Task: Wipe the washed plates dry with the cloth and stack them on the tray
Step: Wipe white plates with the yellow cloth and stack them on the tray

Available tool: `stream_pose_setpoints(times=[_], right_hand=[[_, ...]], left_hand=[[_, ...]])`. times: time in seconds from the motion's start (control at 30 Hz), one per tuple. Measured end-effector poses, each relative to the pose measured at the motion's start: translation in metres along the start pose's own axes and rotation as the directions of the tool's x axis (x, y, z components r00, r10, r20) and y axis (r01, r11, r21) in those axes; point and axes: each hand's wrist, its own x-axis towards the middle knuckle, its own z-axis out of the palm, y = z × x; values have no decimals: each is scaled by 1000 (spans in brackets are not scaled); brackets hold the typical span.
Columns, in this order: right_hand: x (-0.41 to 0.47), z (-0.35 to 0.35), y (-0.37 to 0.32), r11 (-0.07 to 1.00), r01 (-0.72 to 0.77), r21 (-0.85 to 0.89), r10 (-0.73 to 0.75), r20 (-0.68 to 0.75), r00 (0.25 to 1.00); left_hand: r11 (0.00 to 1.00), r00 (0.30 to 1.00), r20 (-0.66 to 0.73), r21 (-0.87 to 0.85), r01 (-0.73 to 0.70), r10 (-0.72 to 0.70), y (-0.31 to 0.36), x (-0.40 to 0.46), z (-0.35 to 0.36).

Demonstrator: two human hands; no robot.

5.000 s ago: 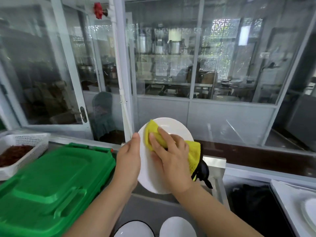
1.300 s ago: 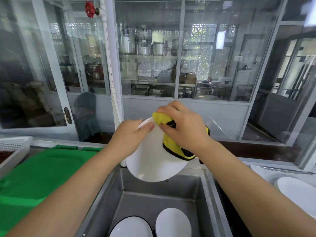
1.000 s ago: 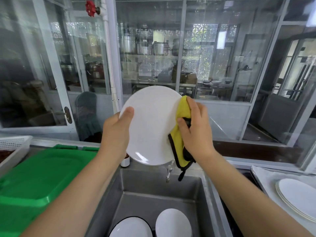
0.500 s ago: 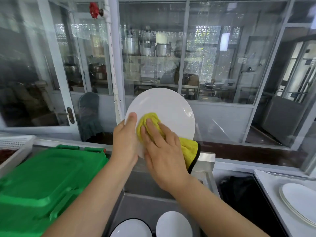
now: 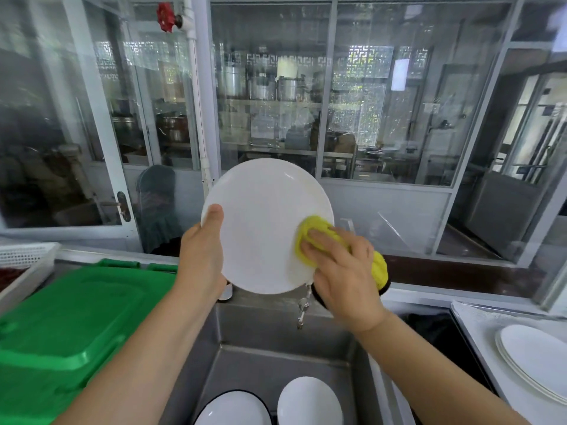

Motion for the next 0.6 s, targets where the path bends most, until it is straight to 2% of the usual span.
stream_pose_setpoints(times=[0.1, 0.17, 0.23, 0.3, 0.33, 0.43, 0.53, 0.6], right_hand=[[21, -7, 16, 983, -179, 48, 181, -34, 983], [35, -12, 22, 926, -335, 176, 342, -12, 940], [44, -20, 25, 774, -473, 420, 490, 75, 869], [50, -27, 19, 551, -561, 618, 576, 204, 791], [50, -30, 17, 475, -588, 654, 590, 260, 765], [47, -33, 12, 380, -642, 666, 578, 371, 727], [45, -34, 7, 248, -616, 748, 568, 403, 718], [44, -33, 4, 245, -597, 764, 576, 380, 723]], left_hand=[[999, 999, 31, 46, 20, -22, -4, -6, -2], [999, 999, 49, 51, 1, -4, -9, -11, -1], [999, 997, 72, 50, -21, 17, -11, -15, 1], [997, 996, 84, 60, -38, 33, -12, -14, 2], [996, 995, 89, 77, -52, 45, -12, -13, 3], [982, 992, 104, 163, -91, 75, -12, -8, 3], [960, 988, 146, 267, -81, 43, -13, -1, 2], [908, 988, 151, 409, -91, 31, -14, 2, 2]])
